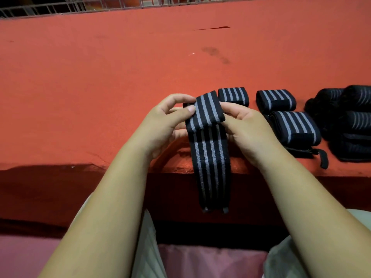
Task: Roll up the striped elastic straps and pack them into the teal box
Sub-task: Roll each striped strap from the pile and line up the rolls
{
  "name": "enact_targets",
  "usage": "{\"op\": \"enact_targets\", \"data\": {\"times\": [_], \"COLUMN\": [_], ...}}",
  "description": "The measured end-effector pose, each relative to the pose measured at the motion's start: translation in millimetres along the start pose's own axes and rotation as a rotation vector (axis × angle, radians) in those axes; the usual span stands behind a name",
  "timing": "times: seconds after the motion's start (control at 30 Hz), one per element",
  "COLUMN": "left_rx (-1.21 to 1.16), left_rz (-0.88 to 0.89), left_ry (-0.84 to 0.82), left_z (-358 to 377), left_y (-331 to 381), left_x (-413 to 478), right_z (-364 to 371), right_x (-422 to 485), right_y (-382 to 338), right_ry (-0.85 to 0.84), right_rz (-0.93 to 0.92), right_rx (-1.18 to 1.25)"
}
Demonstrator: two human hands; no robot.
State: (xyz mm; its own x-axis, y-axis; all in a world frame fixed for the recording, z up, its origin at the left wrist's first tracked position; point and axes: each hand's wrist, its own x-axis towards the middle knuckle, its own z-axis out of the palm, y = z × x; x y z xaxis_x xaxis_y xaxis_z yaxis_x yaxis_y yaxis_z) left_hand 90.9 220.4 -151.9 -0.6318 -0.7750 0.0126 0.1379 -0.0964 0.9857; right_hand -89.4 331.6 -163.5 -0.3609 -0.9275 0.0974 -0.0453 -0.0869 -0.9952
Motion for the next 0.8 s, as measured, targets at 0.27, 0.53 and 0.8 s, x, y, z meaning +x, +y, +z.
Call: {"op": "enact_targets", "data": {"times": [0.27, 0.53, 0.8], "left_rx": [-0.077, 0.079, 0.182], "left_rz": [-0.063, 0.109, 0.134], "left_ry": [0.144, 0.147, 0.005], "left_z": [12.8, 24.4, 21.8], "left_y": [-8.1, -8.2, 0.9], "left_x": [-4.6, -11.1, -11.7], "right_z": [2.3, 7.1, -2.5], "right_x": [-2.8, -4.0, -3.3], "right_y": [-5.2, -12.0, -6.1], "right_ry": [0.038, -0.046, -0.072], "right_rz": [-0.011, -0.082, -0.027], "right_rx": [-0.126, -0.676, -0.492]}}
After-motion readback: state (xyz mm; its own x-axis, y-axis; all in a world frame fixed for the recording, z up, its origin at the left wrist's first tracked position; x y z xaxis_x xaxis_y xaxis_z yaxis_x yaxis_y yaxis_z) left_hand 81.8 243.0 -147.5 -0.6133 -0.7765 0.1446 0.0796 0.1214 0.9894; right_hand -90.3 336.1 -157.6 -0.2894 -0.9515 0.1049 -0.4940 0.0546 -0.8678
